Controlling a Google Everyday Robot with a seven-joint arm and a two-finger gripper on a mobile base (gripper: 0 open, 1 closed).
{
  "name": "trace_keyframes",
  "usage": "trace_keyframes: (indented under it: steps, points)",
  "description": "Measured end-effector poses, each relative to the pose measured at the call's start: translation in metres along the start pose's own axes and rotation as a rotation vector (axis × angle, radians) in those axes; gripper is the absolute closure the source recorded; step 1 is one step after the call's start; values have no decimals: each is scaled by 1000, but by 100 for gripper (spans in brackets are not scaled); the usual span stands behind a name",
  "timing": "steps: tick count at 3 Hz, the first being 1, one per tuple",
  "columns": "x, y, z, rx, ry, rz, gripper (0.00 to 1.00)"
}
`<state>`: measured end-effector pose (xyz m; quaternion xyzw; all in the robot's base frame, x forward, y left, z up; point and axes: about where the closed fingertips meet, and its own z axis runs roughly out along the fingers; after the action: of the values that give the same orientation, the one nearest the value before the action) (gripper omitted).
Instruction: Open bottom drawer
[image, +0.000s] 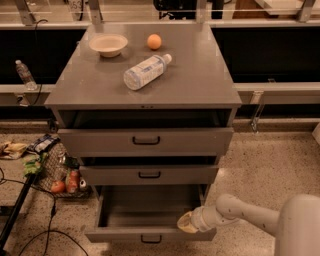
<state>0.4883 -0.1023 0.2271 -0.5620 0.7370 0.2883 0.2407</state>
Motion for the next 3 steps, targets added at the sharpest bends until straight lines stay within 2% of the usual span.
trace_keyframes:
  steps: [1, 2, 3]
  points:
    - [-10, -12, -36, 127, -29, -43, 14]
    - [-17, -10, -67, 218, -127, -84, 14]
    - [-16, -1, -108, 316, -254, -120, 37]
